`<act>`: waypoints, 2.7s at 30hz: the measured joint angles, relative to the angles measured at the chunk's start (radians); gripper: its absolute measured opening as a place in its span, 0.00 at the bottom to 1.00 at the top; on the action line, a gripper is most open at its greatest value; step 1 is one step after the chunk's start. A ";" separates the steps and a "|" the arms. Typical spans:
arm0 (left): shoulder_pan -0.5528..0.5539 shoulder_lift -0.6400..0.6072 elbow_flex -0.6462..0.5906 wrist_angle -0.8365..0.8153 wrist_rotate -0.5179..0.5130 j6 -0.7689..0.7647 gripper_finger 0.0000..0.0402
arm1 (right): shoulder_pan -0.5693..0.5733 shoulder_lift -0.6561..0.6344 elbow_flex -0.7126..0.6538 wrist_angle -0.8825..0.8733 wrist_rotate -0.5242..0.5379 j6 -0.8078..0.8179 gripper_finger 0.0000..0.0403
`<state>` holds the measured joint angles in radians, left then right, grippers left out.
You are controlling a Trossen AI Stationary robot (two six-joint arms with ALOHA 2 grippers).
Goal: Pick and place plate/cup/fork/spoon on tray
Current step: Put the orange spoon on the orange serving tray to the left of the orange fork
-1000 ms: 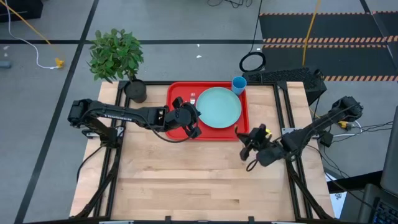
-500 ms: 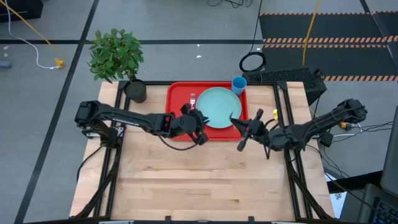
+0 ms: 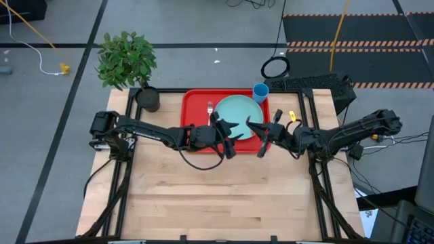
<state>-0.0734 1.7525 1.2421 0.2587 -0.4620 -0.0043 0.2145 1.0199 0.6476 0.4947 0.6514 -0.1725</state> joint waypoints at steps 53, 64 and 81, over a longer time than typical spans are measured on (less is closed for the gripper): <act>0.133 0.064 0.004 0.055 0.133 0.055 0.02 | -0.195 0.089 0.000 0.086 -0.208 -0.263 0.11; 0.142 -0.031 0.004 -0.241 0.134 0.075 0.03 | -0.202 0.089 0.000 -0.007 -0.269 -0.259 0.20; 0.148 -0.037 0.004 -0.256 0.314 0.105 0.03 | -0.313 0.090 0.000 -0.088 -0.605 -0.124 0.21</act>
<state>0.0746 1.7153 1.2457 0.0028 -0.1478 0.1009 -0.0988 1.1099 0.6472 0.4063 0.0467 -0.2970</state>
